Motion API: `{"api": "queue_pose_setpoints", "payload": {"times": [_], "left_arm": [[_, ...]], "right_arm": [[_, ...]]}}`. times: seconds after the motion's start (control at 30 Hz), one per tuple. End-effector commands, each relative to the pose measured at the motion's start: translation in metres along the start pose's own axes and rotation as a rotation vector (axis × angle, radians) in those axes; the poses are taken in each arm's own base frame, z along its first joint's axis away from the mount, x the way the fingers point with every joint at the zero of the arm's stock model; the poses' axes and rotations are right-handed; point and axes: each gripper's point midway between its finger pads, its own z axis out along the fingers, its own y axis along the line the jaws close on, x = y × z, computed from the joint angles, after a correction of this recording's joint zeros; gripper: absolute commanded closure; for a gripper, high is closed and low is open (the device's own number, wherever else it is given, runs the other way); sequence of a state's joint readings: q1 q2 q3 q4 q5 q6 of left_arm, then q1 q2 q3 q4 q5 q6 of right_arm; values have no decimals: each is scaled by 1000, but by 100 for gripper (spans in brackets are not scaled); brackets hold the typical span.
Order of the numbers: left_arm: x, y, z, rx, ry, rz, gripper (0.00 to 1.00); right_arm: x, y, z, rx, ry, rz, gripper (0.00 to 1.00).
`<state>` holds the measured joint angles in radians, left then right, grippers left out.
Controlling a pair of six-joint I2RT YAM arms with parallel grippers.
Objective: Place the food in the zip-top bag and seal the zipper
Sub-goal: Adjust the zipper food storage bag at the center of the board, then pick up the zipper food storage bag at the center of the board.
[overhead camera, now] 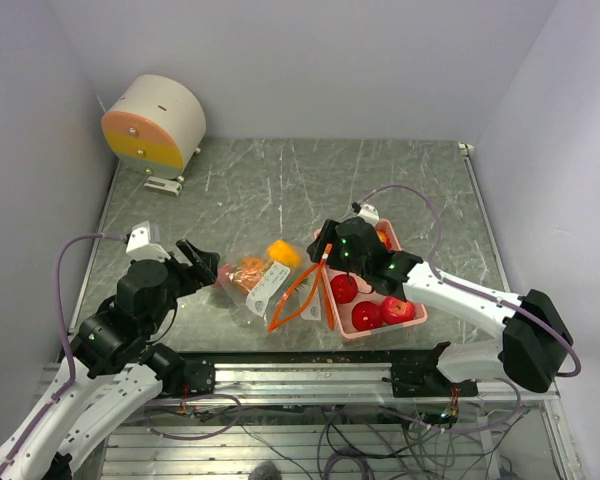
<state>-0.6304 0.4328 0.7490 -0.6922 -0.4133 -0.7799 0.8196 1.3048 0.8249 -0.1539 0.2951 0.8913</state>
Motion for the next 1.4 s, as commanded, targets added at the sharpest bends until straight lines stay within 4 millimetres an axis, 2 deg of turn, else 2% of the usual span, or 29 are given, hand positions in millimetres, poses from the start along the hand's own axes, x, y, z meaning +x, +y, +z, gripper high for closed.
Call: {"api": "queue_pose_setpoints", "payload": {"times": [0.0, 0.17, 0.3, 0.5, 0.67, 0.8, 0.87, 1.0, 1.07, 1.17, 1.27, 1.37], "left_arm": [[-7, -9, -3, 39, -14, 7, 7], [-8, -11, -2, 39, -8, 11, 7], [-8, -14, 0, 44, -7, 11, 7], [-4, -11, 3, 30, 8, 14, 7], [-4, -10, 2, 30, 2, 10, 7], [-6, -10, 1, 26, 0, 13, 7], [-6, -10, 1, 24, 1, 15, 7], [-6, -10, 0, 24, 0, 15, 7], [-7, -9, 0, 23, -1, 18, 6], [-10, -12, -2, 30, -8, 25, 2], [-18, -17, -6, 54, -22, 39, 1], [-35, -28, -14, 100, -63, 59, 0]], "right_arm": [[3, -4, 7, -19, 1, 35, 28], [9, -6, 14, -31, 27, 46, 30], [6, -1, 14, -78, 10, 42, 41], [11, -4, 17, -76, 33, 31, 42], [11, -2, 18, -93, 28, 25, 55], [11, 0, 19, -106, 25, 11, 76], [10, -1, 19, -107, 19, 7, 81], [7, -4, 21, -95, -7, -7, 99], [3, -3, 21, -104, -25, -25, 100], [-11, 13, 15, -177, -75, -68, 100], [-28, 48, -2, -334, -116, -147, 100], [-42, 80, -21, -460, -117, -243, 100]]}}
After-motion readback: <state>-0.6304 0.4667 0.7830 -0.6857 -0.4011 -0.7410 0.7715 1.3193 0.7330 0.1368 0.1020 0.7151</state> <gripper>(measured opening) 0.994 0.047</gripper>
